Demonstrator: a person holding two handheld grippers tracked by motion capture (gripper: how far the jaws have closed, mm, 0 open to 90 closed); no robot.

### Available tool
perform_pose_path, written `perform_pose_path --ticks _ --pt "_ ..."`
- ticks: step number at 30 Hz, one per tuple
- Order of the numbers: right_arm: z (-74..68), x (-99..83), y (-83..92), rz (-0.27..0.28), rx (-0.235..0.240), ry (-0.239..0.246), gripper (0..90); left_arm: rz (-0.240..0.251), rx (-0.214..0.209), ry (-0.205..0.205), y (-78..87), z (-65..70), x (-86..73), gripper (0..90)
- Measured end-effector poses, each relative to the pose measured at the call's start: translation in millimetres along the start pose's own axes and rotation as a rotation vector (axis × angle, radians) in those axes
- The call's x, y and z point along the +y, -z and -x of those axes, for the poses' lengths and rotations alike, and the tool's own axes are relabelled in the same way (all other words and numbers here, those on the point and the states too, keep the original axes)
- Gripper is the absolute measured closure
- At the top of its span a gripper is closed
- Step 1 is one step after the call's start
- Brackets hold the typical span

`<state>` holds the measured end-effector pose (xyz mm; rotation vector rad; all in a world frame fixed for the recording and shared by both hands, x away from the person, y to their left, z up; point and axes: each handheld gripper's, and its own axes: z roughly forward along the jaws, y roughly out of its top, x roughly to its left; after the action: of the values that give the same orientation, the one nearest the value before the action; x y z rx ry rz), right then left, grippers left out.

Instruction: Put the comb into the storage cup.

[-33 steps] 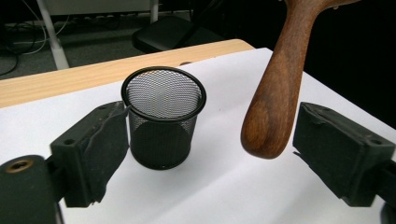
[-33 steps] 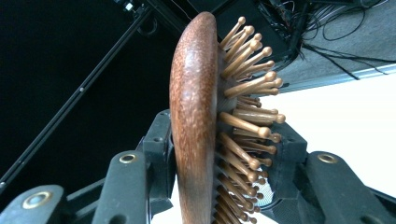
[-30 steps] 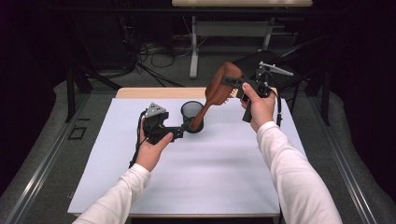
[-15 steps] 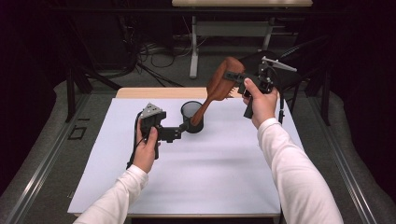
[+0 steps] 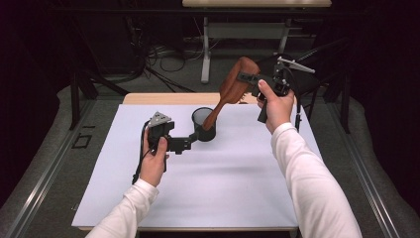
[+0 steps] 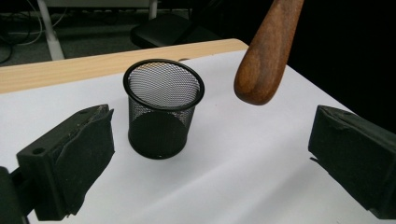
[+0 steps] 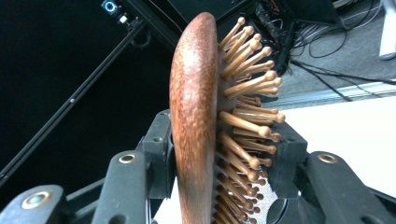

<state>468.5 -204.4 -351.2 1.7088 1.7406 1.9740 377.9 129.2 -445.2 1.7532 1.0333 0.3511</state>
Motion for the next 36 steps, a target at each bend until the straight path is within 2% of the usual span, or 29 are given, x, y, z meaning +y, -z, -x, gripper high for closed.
perform_pose_path --ticks 5,15,28,36 --pt "-3.0 1.4 -1.6 0.006 0.0 0.007 51.1 0.01 -0.014 0.018 1.5 -0.1 -1.3 0.3" --pt "-2.2 3.1 -5.4 0.035 -0.026 0.006 51.0 0.001 -0.004 0.041 5.4 -7.4 -3.5 0.3" --pt "-3.0 1.0 -14.3 0.051 -0.04 0.016 51.0 0.002 0.015 0.031 15.2 -15.6 -8.3 0.4" --pt "-4.3 0.0 -18.9 0.078 -0.068 0.037 50.9 -0.003 0.034 0.047 20.8 -25.9 -14.1 0.4"
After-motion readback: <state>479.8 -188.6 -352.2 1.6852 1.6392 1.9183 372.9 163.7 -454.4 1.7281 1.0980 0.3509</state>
